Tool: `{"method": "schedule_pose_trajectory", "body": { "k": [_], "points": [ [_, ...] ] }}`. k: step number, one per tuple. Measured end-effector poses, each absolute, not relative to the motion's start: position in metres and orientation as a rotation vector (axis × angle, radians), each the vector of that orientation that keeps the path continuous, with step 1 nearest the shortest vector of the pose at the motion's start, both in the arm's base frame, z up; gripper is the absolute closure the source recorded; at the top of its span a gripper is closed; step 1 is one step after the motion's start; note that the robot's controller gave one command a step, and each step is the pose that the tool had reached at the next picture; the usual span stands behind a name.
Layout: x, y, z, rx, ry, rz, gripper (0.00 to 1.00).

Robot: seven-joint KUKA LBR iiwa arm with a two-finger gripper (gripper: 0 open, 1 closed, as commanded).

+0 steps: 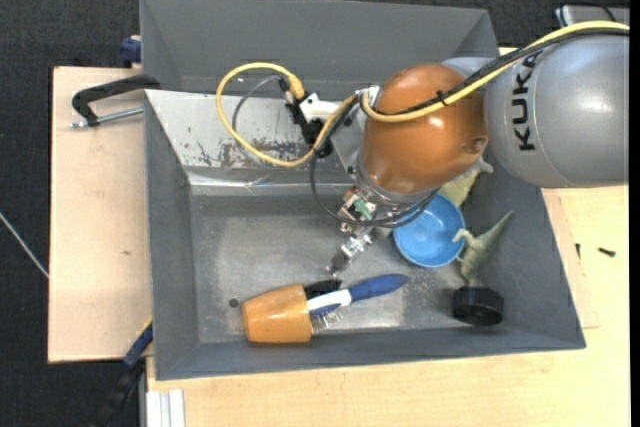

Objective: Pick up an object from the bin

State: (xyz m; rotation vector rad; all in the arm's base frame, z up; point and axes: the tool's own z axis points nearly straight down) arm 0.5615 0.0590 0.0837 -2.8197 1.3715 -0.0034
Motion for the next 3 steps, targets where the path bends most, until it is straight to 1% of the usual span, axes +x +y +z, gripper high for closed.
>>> {"method": "schedule_pose_trajectory", "body": {
  "k": [1,2,3],
  "points": [
    [0.5,0.017,0.174,-2.754,1.512,-0.006,0.0],
    [0.511,-0.008,0.094,-2.663,1.653,0.004,0.0],
    [0.549,-0.019,0.073,-2.736,1.522,-0.011,0.0]
  ]
}}
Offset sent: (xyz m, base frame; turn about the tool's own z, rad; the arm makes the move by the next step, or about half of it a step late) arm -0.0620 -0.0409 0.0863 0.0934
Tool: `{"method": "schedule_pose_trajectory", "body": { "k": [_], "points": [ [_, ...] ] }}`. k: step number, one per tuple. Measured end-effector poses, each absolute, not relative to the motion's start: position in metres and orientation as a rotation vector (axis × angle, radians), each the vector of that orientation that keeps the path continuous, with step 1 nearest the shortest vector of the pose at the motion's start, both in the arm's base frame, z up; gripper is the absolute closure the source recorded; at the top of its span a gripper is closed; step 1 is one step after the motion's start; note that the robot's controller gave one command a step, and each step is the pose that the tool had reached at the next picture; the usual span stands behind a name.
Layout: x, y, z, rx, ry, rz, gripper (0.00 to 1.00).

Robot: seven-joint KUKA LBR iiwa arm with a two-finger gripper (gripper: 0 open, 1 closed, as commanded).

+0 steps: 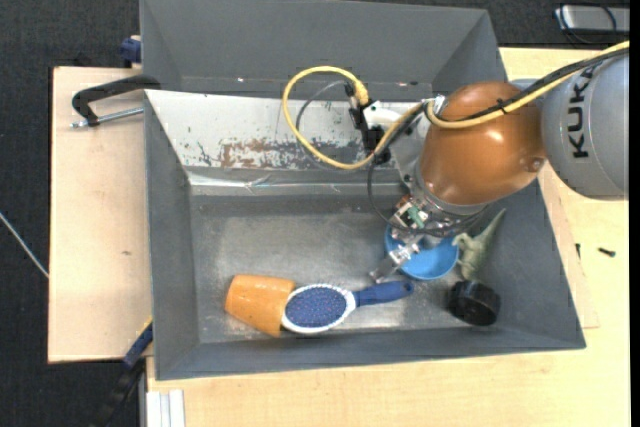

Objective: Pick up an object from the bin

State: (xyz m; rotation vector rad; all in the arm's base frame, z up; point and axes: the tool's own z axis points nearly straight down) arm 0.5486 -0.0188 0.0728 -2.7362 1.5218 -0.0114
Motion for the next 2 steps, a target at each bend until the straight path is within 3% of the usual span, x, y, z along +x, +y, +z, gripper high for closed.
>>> {"method": "schedule_pose_trajectory", "body": {
  "k": [1,2],
  "points": [
    [0.549,-0.017,0.076,-2.736,1.519,-0.012,1.0],
    [0.55,-0.012,0.223,-2.729,1.54,-0.013,1.0]
  ]
}}
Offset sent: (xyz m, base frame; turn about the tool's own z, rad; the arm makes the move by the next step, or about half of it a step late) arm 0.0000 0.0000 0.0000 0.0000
